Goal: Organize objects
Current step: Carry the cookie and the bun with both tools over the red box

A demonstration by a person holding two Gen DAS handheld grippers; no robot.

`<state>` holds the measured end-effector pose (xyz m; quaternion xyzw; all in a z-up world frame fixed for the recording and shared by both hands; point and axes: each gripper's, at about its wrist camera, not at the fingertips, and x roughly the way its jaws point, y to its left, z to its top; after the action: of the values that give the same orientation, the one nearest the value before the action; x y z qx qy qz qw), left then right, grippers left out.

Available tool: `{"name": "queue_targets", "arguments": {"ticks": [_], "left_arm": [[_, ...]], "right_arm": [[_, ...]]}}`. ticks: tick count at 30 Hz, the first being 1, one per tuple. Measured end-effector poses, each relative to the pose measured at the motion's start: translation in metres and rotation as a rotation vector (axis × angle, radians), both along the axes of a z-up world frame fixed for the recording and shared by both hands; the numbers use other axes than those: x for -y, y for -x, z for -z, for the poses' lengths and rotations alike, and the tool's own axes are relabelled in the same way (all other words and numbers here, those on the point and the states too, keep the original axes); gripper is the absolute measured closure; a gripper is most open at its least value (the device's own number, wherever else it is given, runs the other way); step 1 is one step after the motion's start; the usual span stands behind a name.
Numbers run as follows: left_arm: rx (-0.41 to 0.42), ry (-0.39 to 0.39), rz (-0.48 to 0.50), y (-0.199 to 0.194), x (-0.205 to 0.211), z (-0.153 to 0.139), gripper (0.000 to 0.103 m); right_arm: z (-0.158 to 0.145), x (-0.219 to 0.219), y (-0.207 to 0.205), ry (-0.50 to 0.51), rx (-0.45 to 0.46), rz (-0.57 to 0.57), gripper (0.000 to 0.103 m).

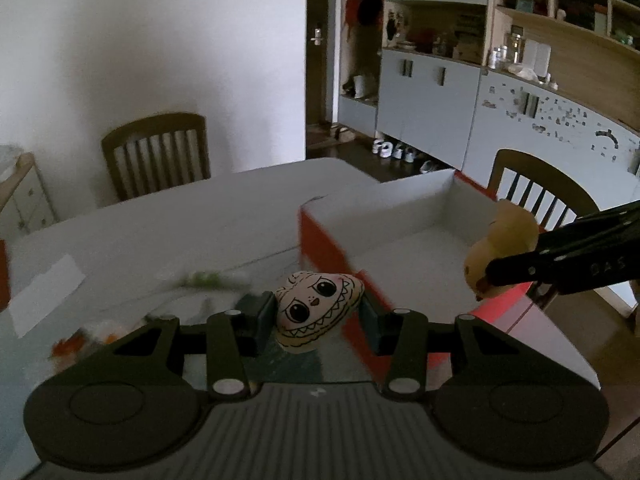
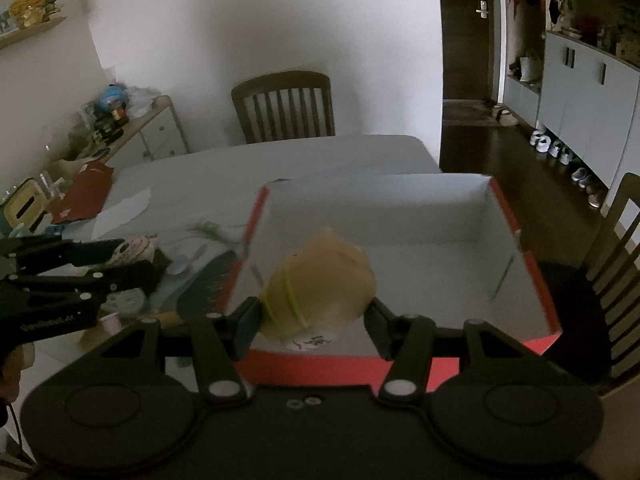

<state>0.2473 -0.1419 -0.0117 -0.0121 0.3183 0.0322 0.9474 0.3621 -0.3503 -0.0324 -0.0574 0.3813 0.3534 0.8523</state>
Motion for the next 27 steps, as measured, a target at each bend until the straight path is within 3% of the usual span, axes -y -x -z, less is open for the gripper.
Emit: {"name": "queue_targets", "arguments": {"ticks": [7, 14, 20, 27], "left_arm": [[-0.009, -0.021, 0.045, -0.049, 0.035, 0.0, 0.059], [-0.07, -0.046, 0.103, -0.102, 0.062, 0.015, 0.059], [-0.155, -0.054, 0.131, -0.14, 0.071, 0.034, 0.059], [-0.285, -0.011, 0.132, -0.185, 0.071, 0.057, 0.059]], "right_arm": [[0.016, 0.016, -0.038, 0.025, -0.019, 0.023, 0.047], [0.035, 0.025, -0.068, 0.054, -0.057, 0.035, 0.047], [0.053, 0.022, -0.08, 0.09, -0.082, 0.026, 0.047], [0.071, 0.014, -0.091, 0.139, -0.141, -0.026, 0.047]]}}
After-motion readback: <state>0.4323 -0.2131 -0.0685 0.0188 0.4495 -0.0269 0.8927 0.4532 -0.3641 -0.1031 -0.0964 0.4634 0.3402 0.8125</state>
